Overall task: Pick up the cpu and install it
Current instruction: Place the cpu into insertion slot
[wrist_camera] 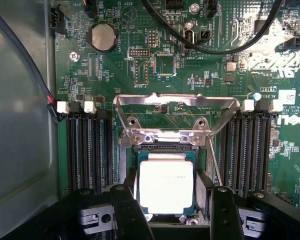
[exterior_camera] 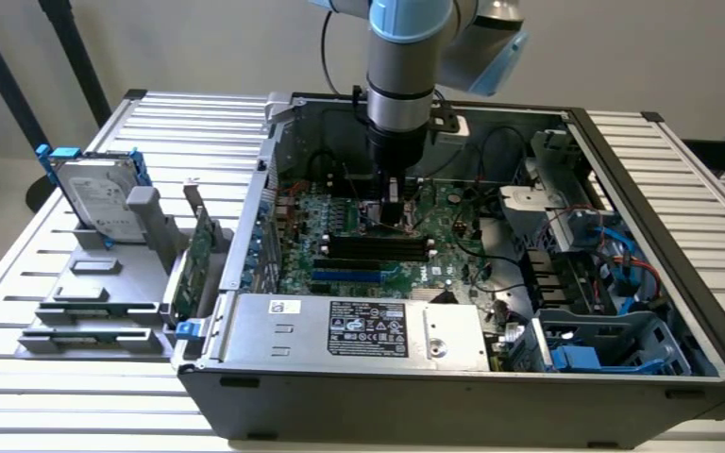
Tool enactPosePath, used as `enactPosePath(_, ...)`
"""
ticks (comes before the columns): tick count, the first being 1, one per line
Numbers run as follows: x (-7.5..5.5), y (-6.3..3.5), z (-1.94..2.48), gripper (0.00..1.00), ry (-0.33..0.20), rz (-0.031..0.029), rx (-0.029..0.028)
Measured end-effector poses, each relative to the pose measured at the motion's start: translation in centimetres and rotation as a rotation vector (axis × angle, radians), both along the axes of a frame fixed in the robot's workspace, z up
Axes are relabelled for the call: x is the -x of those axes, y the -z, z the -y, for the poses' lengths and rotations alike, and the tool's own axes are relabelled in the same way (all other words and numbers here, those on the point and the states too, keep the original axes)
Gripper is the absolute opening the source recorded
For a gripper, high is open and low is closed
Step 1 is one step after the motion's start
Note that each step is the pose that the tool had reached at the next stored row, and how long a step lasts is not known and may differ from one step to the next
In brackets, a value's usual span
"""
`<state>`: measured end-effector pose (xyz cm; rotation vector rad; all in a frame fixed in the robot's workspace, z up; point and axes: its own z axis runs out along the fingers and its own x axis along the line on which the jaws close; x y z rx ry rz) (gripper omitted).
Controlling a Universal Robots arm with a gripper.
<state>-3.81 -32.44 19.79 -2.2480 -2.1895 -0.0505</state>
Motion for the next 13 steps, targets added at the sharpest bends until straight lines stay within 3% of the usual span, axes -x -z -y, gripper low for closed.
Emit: enactPosePath(13,-0.11,0.10,-0.02,0.55,0.000,-0.0018,-0.0001)
